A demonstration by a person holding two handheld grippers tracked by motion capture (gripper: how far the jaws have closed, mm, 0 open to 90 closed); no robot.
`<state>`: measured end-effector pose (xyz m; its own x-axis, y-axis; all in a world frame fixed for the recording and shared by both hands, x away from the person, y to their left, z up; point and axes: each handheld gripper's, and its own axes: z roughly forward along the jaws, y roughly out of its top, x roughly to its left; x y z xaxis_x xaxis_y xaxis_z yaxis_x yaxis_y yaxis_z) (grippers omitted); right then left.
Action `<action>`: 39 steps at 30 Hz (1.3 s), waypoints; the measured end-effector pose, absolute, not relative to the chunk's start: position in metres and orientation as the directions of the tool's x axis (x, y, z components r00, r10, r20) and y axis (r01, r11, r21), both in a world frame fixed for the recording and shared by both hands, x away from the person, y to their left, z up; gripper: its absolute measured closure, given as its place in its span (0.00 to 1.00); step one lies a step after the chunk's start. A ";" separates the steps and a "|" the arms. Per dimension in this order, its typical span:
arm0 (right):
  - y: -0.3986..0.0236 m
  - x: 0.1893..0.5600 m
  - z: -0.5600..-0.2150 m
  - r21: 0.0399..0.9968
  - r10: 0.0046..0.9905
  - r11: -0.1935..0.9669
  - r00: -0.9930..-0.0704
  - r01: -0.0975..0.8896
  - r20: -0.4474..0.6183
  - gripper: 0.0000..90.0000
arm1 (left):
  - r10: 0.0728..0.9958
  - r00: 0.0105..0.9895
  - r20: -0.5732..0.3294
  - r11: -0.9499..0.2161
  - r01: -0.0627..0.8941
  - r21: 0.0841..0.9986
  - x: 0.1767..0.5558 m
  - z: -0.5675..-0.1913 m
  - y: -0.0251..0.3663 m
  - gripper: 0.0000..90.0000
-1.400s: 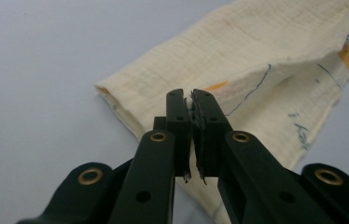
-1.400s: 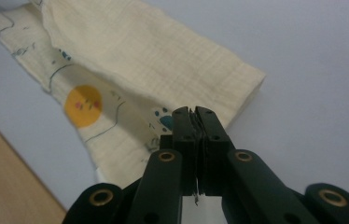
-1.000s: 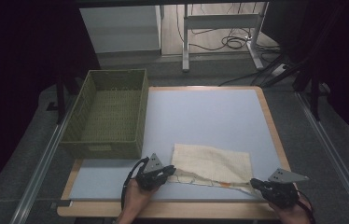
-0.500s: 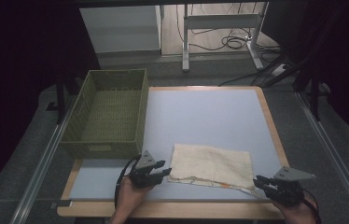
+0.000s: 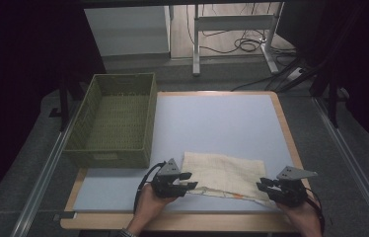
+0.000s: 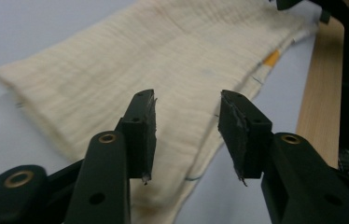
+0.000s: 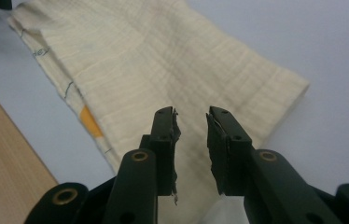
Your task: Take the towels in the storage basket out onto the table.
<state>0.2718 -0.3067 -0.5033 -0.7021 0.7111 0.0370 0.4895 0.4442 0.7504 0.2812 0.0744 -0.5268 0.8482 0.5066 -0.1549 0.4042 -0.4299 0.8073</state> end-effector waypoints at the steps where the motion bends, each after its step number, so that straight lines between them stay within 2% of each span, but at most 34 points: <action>1: -0.306 0.271 -0.504 0.747 0.710 0.445 -0.703 0.494 0.041 0.79 | 0.500 0.852 -0.152 -0.438 0.401 0.805 0.281 -0.528 0.072 0.62; 5: -0.308 0.270 -0.508 0.741 0.713 0.446 -0.700 0.502 0.045 0.78 | 0.492 0.863 -0.117 -0.488 0.384 0.784 0.285 -0.534 0.058 0.64; 7: -0.310 0.269 -0.509 0.741 0.715 0.442 -0.697 0.505 0.048 0.77 | 0.493 0.866 -0.088 -0.519 0.373 0.769 0.285 -0.536 0.053 0.72; 10: -0.312 0.268 -0.509 0.743 0.720 0.436 -0.692 0.508 0.050 0.77 | 0.484 0.872 -0.075 -0.527 0.358 0.771 0.284 -0.535 0.051 0.92; 11: -0.314 0.267 -0.509 0.742 0.722 0.437 -0.690 0.508 0.048 0.77 | 0.482 0.873 -0.070 -0.521 0.350 0.778 0.283 -0.533 0.053 0.96; 18: -0.317 0.264 -0.505 0.750 0.726 0.428 -0.686 0.505 0.047 0.77 | 0.465 0.884 -0.057 -0.526 0.327 0.785 0.268 -0.512 0.063 0.98; 21: -0.317 0.263 -0.505 0.750 0.725 0.429 -0.687 0.503 0.047 0.77 | 0.455 0.886 -0.090 -0.554 0.361 0.750 0.263 -0.519 0.060 0.92; 24: -0.316 0.265 -0.506 0.746 0.726 0.430 -0.686 0.509 0.050 0.77 | 0.466 0.879 -0.103 -0.562 0.384 0.733 0.265 -0.530 0.059 0.77; 25: -0.316 0.265 -0.506 0.746 0.725 0.430 -0.687 0.508 0.050 0.77 | 0.477 0.873 -0.108 -0.546 0.390 0.742 0.267 -0.531 0.062 0.71; 28: -0.317 0.269 -0.503 0.751 0.732 0.426 -0.680 0.505 0.043 0.76 | 0.500 0.858 -0.121 -0.502 0.401 0.766 0.275 -0.524 0.071 0.59; 34: -0.320 0.296 -0.497 0.764 0.764 0.396 -0.645 0.510 0.035 0.72 | 0.591 0.801 -0.092 -0.446 0.420 0.791 0.297 -0.514 0.082 0.57; 39: -0.320 0.334 -0.502 0.755 0.802 0.366 -0.596 0.544 0.040 0.66 | 0.691 0.721 -0.054 -0.410 0.453 0.792 0.321 -0.512 0.081 0.58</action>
<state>0.3341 -0.3201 -0.5022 -0.5955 0.8023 0.0403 0.5439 0.3658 0.7552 0.3213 0.0815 -0.5119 0.7207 0.6912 -0.0542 0.4527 -0.4098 0.7919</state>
